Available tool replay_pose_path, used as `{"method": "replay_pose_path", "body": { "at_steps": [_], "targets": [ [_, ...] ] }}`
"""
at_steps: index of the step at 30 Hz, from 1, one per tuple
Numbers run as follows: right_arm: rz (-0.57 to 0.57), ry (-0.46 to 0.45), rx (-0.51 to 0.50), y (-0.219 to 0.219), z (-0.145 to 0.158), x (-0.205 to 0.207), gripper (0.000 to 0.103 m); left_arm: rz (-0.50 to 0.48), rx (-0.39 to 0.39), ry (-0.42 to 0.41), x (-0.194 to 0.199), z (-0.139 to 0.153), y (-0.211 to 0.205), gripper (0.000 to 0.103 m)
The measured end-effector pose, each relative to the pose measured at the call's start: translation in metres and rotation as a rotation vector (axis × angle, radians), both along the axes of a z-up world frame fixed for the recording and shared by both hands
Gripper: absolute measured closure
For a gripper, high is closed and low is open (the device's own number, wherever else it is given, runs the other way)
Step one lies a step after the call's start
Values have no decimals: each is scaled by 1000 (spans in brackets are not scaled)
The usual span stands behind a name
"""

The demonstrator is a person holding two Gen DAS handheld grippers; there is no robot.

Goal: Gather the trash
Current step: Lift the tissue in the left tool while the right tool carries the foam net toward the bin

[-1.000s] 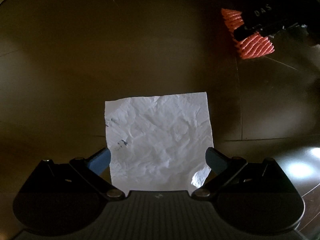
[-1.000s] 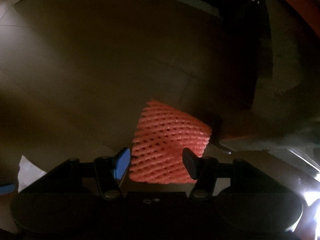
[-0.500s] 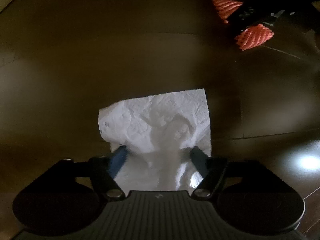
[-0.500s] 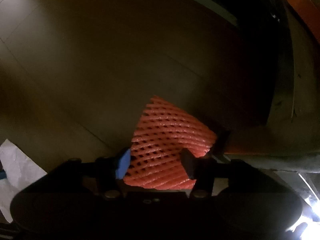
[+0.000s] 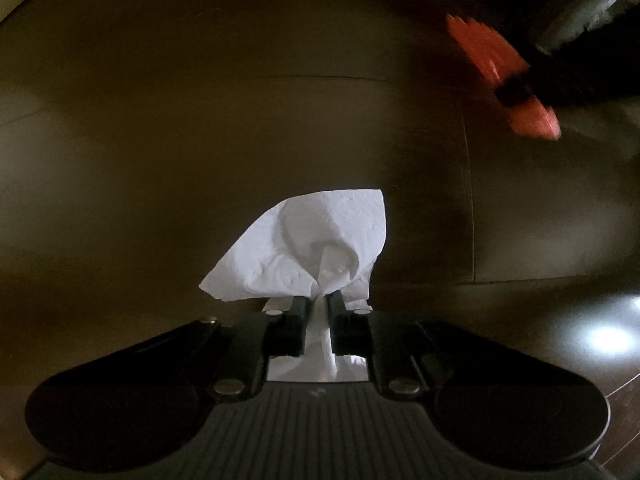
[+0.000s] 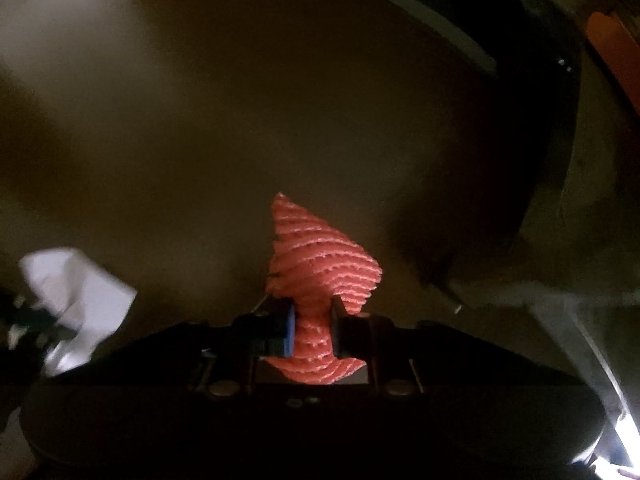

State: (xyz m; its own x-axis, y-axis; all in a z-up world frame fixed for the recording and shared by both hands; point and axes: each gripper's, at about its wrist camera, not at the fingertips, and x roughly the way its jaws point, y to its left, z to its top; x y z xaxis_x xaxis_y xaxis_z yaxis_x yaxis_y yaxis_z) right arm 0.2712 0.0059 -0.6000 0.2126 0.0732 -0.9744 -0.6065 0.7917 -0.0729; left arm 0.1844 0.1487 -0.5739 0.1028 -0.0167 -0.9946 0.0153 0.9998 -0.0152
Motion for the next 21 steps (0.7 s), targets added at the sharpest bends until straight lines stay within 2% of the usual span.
{"method": "replay_pose_path", "body": {
  "at_steps": [4, 9, 11, 16, 21],
  "targets": [
    [9, 70, 12, -6, 18, -32, 88, 15, 7, -35, -3, 21, 12, 92],
    [100, 128, 1, -10, 46, -83, 88, 35, 21, -84, -9, 63, 25, 92],
    [128, 113, 4, -11, 60, -92, 88, 38, 25, -104, -9, 81, 29, 92],
    [58, 63, 76, -22, 118, -97, 88, 66, -1, -158, -2, 137, 41, 92],
    [19, -19, 156, -28, 188, -106, 88, 37, 15, -273, 8, 214, 42, 92]
  ]
}}
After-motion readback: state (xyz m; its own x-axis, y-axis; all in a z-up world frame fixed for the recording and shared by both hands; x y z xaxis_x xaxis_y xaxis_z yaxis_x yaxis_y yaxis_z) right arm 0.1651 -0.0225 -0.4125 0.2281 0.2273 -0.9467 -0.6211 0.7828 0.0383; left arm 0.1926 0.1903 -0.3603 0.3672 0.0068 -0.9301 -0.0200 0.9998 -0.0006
